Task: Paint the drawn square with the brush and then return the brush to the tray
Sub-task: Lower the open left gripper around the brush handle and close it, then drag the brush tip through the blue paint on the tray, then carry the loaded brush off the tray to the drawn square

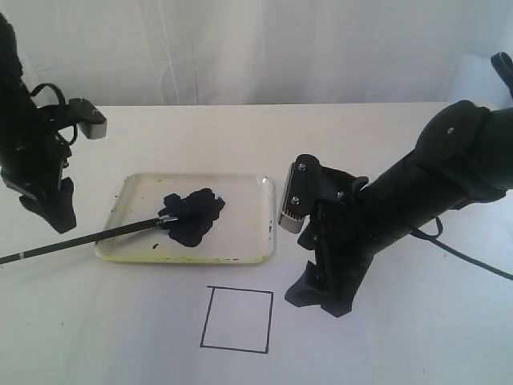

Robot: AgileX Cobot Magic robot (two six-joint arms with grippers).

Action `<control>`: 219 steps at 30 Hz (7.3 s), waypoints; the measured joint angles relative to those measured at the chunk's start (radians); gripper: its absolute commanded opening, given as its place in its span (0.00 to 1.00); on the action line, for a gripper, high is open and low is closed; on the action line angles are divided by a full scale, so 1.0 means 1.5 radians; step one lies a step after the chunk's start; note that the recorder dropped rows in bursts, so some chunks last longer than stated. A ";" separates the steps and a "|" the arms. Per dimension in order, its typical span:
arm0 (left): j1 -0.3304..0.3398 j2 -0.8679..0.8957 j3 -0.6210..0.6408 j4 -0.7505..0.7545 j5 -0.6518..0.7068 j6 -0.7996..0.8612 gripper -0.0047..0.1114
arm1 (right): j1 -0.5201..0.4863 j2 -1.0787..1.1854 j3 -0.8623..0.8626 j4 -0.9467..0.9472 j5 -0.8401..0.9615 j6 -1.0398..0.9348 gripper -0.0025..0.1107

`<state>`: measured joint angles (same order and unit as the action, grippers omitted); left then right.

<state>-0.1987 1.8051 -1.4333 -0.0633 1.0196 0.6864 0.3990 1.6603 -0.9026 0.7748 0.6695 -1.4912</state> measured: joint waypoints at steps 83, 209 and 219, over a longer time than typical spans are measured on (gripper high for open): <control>0.181 0.070 0.229 -0.400 -0.273 0.649 0.04 | 0.000 -0.017 0.000 -0.034 -0.017 0.036 0.68; -0.074 -0.180 0.249 -0.190 -0.152 0.482 0.04 | 0.037 0.082 0.035 -0.216 -0.081 0.130 0.68; -0.098 -0.136 0.249 -0.137 -0.169 0.442 0.04 | 0.037 0.082 0.035 -0.216 -0.081 0.130 0.68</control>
<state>-0.3462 1.6003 -1.0603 -0.2689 0.7661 1.3491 0.4546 1.7838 -0.8502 0.4510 0.5474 -1.2957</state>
